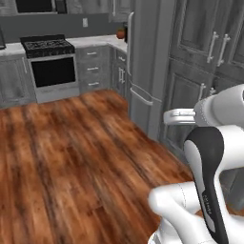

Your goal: Retrieve the tupperware and aluminum foil from the cabinet and place them on the dining counter near the plate with lemon wedge and carrot to prepare for storing leftovers.

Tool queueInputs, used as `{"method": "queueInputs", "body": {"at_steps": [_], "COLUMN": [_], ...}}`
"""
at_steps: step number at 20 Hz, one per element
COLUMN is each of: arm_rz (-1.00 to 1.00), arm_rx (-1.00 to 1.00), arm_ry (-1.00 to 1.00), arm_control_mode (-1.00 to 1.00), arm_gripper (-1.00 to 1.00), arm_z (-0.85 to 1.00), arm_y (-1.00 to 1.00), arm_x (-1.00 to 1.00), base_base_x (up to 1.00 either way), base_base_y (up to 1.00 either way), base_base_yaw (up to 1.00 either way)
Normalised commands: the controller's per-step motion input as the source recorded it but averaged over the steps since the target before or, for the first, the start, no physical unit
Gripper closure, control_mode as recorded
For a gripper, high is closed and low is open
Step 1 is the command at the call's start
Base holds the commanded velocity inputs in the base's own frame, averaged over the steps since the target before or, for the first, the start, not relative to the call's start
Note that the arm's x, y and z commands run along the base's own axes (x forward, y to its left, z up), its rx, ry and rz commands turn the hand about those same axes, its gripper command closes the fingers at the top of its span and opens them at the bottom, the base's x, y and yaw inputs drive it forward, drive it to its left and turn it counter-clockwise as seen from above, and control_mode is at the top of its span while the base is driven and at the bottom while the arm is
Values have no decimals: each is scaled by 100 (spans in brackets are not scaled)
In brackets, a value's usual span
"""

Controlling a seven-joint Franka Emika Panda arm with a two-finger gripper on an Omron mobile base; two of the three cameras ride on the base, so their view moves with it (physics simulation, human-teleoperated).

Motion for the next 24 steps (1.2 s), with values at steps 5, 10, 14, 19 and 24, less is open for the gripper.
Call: {"method": "queueInputs", "body": {"at_steps": [5,10,14,19,24], "arm_rz": [0,0,0,0,0], "arm_rx": [0,0,0,0,0], "arm_ry": [0,0,0,0,0], "arm_control_mode": [100,100,100,100,100], "arm_gripper": [-100,-100,-100,-100,-100], "arm_z": [0,0,0,0,0], "arm_y": [0,0,0,0,0], "arm_x": [0,0,0,0,0], "base_base_x": [100,100,100,100,100], "base_base_y": [-14,-16,-7,0,0], "base_base_yaw": [12,3,0,-2,-11]}}
